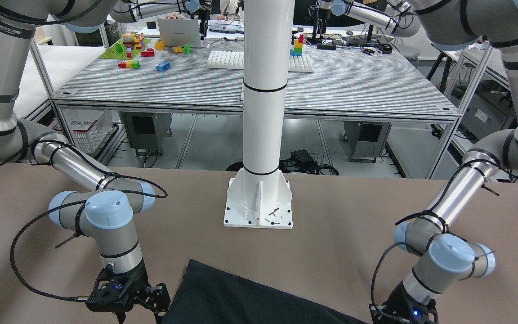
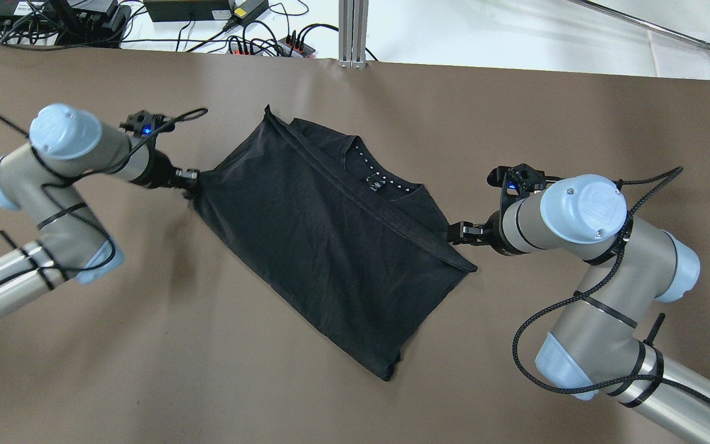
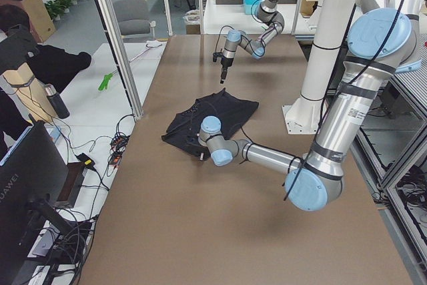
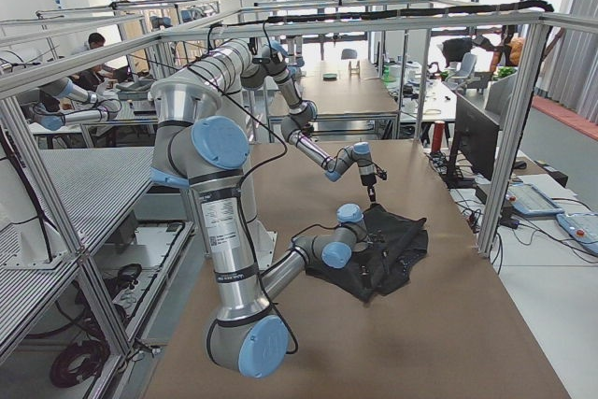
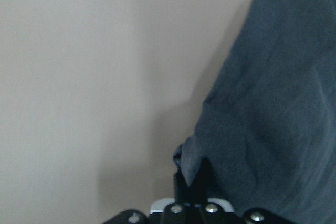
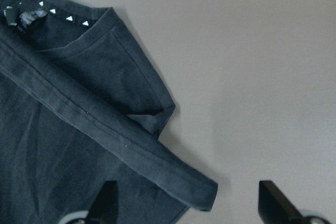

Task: Fold clothes

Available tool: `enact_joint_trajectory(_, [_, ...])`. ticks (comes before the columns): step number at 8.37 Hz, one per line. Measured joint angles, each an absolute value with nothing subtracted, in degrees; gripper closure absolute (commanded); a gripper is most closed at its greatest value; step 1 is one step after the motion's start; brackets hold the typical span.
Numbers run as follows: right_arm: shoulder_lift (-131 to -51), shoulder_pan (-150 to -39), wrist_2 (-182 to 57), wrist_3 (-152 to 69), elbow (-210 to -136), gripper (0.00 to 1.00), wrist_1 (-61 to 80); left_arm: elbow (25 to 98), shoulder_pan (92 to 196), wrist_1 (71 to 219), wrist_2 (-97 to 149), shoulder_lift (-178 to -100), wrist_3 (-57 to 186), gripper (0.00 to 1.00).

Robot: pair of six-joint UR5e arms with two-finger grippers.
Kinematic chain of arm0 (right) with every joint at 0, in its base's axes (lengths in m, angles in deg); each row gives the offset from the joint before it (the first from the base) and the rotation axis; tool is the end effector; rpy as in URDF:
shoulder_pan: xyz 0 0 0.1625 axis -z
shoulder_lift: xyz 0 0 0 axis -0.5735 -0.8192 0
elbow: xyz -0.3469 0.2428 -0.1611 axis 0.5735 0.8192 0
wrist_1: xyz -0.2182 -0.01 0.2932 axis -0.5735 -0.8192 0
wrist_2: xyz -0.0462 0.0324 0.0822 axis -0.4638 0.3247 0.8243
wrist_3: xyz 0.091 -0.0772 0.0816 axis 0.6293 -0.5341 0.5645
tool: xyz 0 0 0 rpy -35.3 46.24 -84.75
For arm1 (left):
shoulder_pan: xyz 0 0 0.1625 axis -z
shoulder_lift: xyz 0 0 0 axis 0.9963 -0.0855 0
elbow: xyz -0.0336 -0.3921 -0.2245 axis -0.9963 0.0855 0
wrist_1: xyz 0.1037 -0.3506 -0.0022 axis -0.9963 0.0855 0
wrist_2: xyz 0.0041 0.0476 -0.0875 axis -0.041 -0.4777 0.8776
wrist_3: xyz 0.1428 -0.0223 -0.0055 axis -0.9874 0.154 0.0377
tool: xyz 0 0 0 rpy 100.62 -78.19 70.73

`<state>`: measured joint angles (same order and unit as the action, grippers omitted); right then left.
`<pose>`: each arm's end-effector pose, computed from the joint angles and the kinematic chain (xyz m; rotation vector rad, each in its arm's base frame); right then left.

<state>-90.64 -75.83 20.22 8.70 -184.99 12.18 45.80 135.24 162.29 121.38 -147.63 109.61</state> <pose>-0.3974 -0.4676 0.4030 0.2511 -0.8869 0.1616 0.4004 -0.5858 0.4723 0.3016 1.0212 -0.0810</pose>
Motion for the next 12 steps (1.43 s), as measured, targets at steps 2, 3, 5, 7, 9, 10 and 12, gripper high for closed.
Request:
enact_joint_trajectory(2, [-90.62,-75.74,20.22,8.75,-184.90,0.06,12.24,31.33,138.53,157.74,119.58,-162.27,107.60,1.00])
enact_joint_trajectory(3, [-90.61,-75.72,20.22,8.76,-184.87,0.06,12.24,24.01,138.76,156.28,116.78,-169.18,107.02,1.00])
enact_joint_trajectory(5, [-90.61,-75.65,20.22,8.76,-184.73,0.06,12.18,10.99,136.78,155.39,109.99,-181.14,106.81,1.00])
enact_joint_trajectory(7, [-90.56,-75.61,20.22,8.73,-184.59,0.06,12.16,5.78,134.97,155.31,106.49,-186.45,106.82,1.00])
enact_joint_trajectory(9, [-90.50,-75.59,20.22,8.72,-184.52,0.06,12.16,4.80,135.38,155.39,104.77,-186.80,105.27,1.00])
enact_joint_trajectory(10, [-90.50,-75.54,20.22,8.71,-184.45,0.06,12.16,4.72,136.22,155.43,104.47,-186.22,102.66,0.96])
enact_joint_trajectory(12, [-90.45,-75.28,20.15,8.75,-184.14,0.06,12.16,4.91,137.90,155.57,104.27,-184.63,97.57,0.06])
